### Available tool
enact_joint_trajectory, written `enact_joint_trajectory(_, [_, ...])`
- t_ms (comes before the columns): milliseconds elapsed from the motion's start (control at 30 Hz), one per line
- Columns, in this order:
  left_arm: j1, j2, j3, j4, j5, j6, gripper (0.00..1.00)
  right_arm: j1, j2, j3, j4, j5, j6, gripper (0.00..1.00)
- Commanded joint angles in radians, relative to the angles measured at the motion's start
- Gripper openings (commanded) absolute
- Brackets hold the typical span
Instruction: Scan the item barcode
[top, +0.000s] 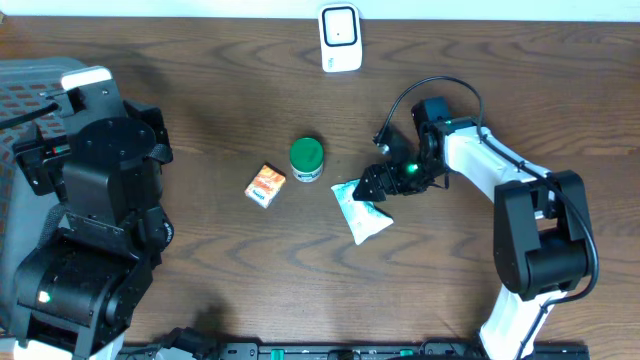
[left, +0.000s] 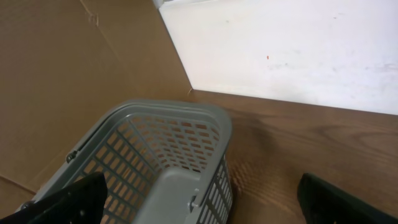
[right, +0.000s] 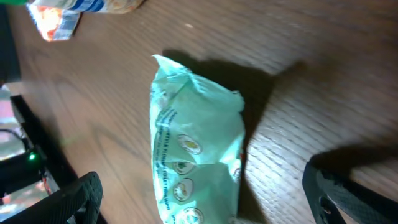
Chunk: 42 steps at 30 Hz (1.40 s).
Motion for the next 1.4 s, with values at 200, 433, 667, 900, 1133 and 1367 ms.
enact_joint_trajectory(200, [0.004,-0.001,0.005,0.001,-0.003,-0.013,0.98,0.072,0.092,-0.054,0.017,0.097,-0.020,0.86])
enact_joint_trajectory(433, [0.004,-0.001,0.005,0.000,-0.003,-0.013,0.98,0.053,0.147,-0.055,-0.005,0.131,-0.041,0.25])
enact_joint_trajectory(667, [0.004,-0.001,0.005,0.000,-0.003,-0.013,0.98,0.014,0.127,-0.036,-0.044,-0.061,-0.050,0.01])
enact_joint_trajectory(900, [0.004,-0.001,0.005,0.001,-0.003,-0.013,0.98,-0.003,0.050,0.068,-0.314,-0.429,-0.221,0.01])
enact_joint_trajectory(1133, [0.004,-0.001,0.005,0.001,-0.003,-0.013,0.98,-0.008,-0.026,0.081,-0.283,-0.220,-0.082,0.59])
enact_joint_trajectory(1367, [0.004,-0.001,0.005,0.001,-0.003,-0.013,0.98,0.093,-0.016,-0.028,-0.179,-0.037,0.303,0.80])
